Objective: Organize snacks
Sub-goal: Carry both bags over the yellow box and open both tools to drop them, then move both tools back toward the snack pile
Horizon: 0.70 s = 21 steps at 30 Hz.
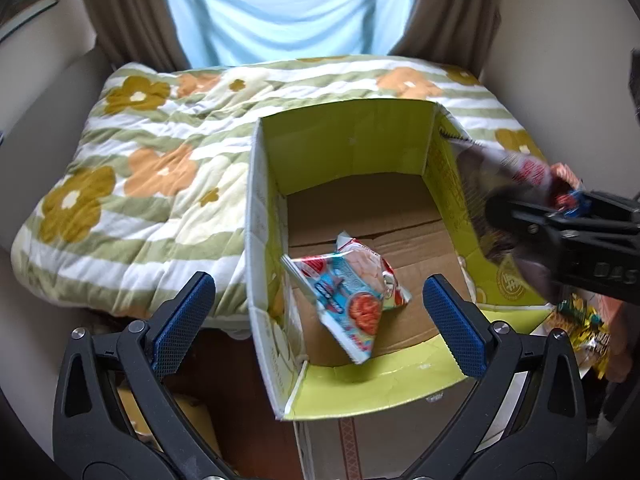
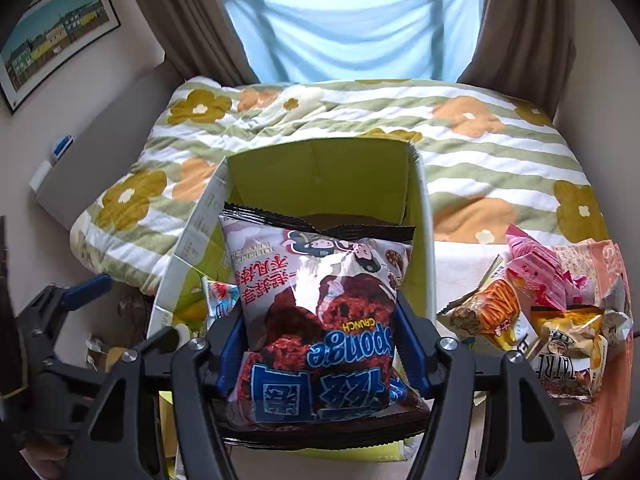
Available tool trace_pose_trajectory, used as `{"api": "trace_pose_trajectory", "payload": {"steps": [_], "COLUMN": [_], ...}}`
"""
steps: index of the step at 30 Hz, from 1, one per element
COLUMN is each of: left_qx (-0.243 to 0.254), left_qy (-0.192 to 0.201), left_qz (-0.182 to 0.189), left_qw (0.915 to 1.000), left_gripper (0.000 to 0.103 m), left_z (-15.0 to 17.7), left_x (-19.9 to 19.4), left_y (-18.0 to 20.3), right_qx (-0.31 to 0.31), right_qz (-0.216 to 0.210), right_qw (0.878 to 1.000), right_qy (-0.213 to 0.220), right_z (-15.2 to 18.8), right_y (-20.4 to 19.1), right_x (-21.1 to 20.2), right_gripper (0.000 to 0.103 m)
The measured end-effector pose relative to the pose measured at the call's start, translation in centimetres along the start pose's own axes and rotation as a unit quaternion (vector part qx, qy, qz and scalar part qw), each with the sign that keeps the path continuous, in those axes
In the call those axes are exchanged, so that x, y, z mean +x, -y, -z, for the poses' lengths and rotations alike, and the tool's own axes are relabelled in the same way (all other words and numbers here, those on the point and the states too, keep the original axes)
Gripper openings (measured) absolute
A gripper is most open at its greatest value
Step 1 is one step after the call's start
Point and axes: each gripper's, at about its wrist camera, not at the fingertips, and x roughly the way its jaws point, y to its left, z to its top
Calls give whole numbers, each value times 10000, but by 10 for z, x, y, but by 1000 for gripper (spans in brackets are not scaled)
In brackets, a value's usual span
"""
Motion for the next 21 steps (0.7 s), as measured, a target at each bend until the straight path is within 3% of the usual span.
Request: {"api": "trace_pose_trajectory", "payload": {"steps": [5,6,7,9,12,21], "left_qx": [-88,-97,-113,-138,-167,-121], "left_qy": [70,86,106,128,119,208], "left_qz": [-77,-95,-107,-118,-150,11], "left_qw": [9999,9999,9998,9998,9997,9997], "left_gripper": [103,103,103,103,103,103], "left_z": [6,6,8,11,16,21], "left_x": [-8,-10,-12,-16,-19,-27], "left_y": [-7,-8,-10,-12,-12,-9], "right_qx": [-153,-183,-231,-386,-591,-537], "right_qz": [-47,-10,25,145,179,244], "right_qw": [9998,9998,9997,9987,9965,9968], "right_qy": [-85,-73,13,315,563,538], "right_z": [-1,0,1,5,12,22], "right_y": [-6,-7,-8,-13,-18,-12], "right_x": [10,11,10,5,-2,-19], "right_gripper": [63,69,86,103,103,103]}}
